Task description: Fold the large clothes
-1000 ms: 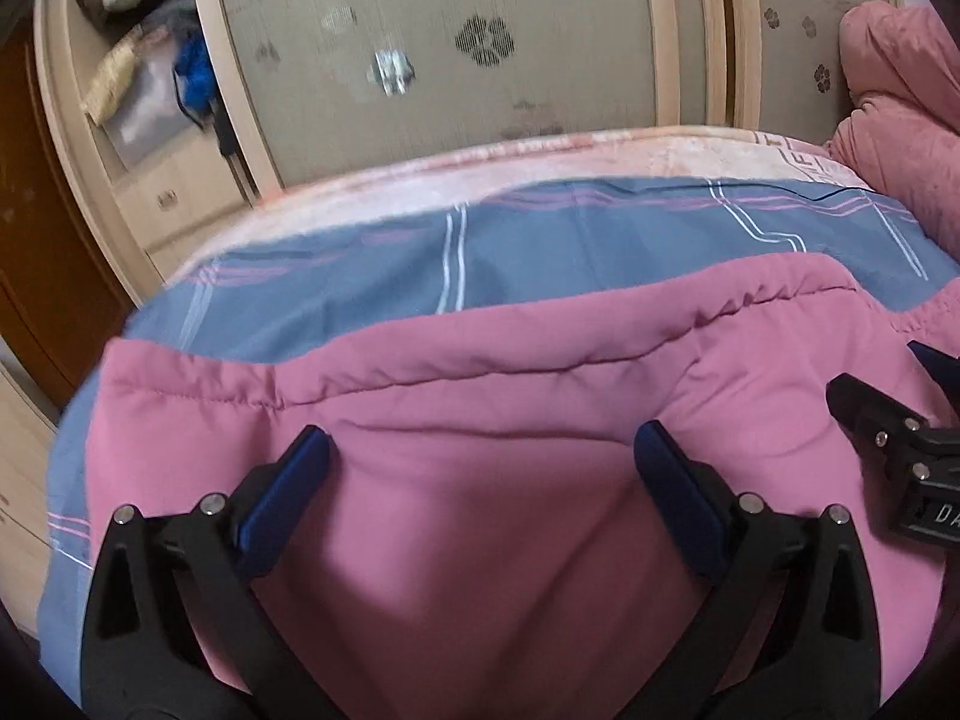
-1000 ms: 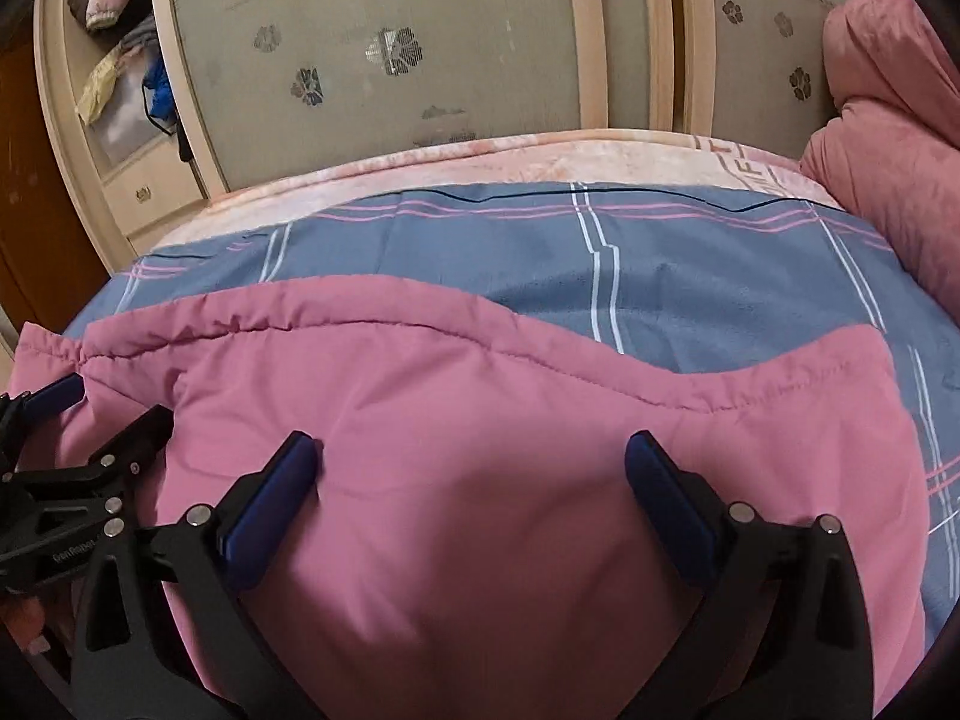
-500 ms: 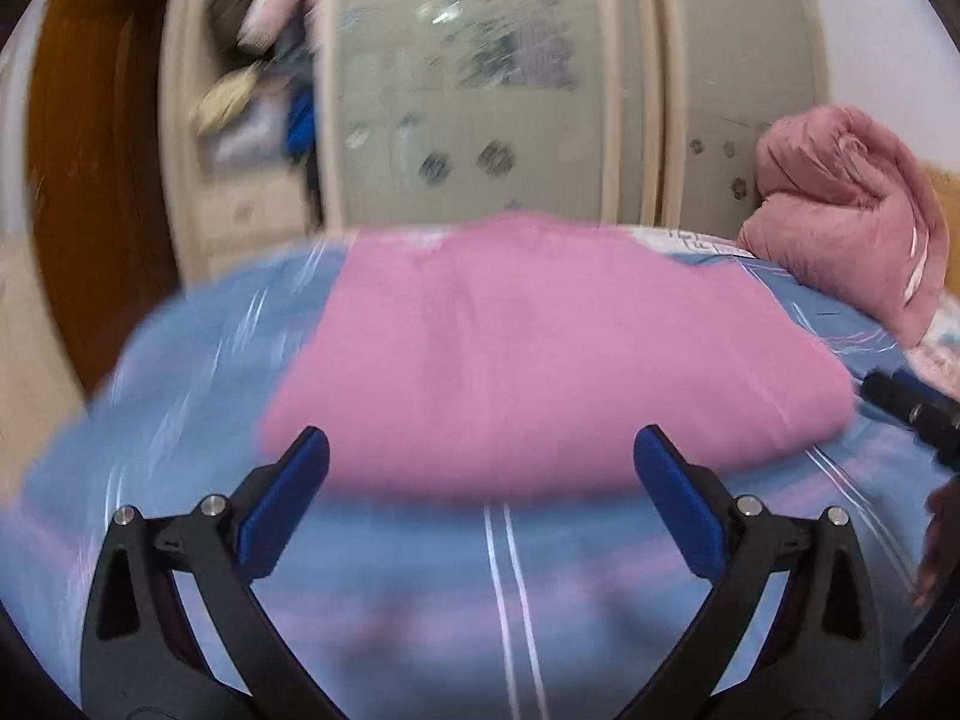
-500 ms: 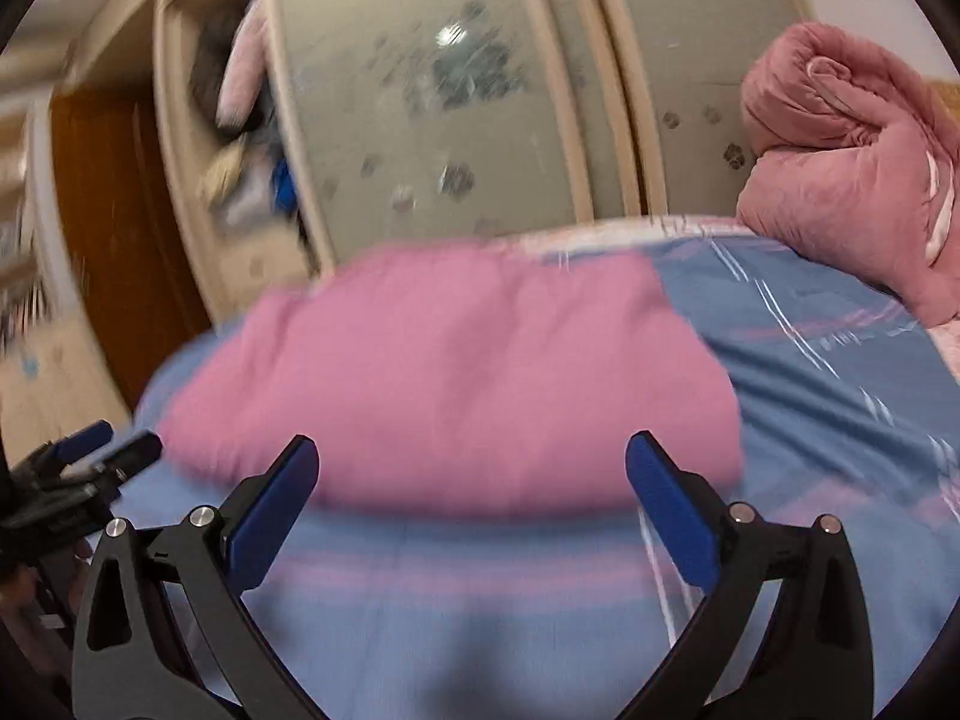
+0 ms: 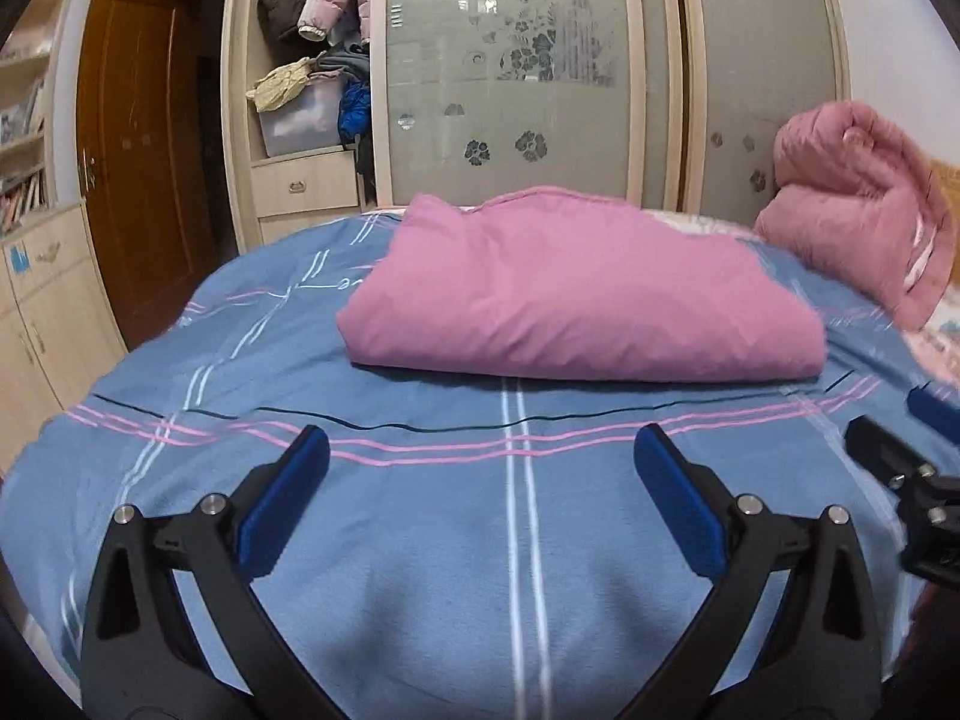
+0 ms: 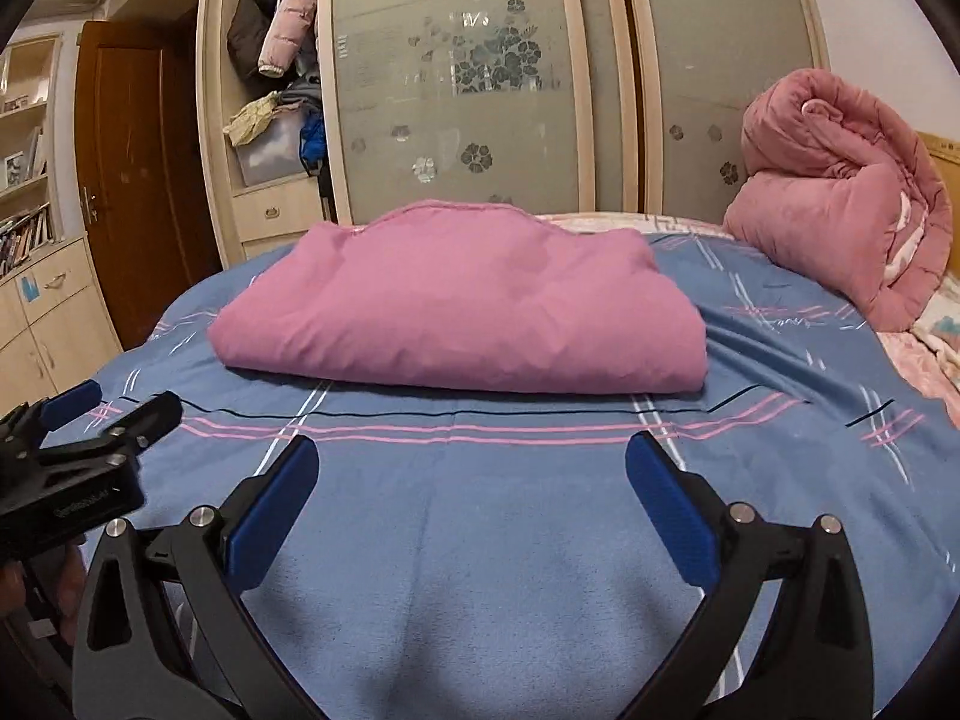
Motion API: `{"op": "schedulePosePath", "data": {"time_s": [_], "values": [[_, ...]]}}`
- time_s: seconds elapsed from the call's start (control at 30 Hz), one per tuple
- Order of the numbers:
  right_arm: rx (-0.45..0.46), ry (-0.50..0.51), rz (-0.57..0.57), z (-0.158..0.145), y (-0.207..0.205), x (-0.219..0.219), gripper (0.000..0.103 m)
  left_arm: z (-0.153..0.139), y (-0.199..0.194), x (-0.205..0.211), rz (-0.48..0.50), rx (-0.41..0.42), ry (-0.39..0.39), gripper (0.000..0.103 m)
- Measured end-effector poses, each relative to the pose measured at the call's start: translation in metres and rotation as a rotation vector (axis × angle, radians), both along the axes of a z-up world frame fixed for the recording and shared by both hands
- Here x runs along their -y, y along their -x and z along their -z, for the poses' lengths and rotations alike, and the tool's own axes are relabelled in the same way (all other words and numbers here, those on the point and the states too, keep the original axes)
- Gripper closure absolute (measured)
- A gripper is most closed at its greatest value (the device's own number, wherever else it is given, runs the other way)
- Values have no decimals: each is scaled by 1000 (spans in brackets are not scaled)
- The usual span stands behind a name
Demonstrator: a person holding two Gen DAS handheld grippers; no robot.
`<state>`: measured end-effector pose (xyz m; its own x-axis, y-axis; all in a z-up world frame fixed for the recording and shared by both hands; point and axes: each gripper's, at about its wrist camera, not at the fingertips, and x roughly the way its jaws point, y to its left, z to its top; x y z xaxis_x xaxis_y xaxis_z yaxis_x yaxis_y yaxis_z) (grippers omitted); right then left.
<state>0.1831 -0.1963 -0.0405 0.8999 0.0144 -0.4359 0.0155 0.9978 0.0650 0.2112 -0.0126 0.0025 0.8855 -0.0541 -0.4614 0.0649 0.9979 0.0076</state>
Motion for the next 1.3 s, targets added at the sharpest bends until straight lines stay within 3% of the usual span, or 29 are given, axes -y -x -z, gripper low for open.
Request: {"op": "schedulePosePath", "data": {"time_s": [0.13,0.63,1.3], "values": [[29,16,12,2,2,3,1,1,-1,2,2,15,-16,2],[0,25,18,2,-5,-3,1,1,-1,4,38,3,19,2],[15,69,17,1,-5,-11,1,4,1,19,81,-18,-9,2]]}}
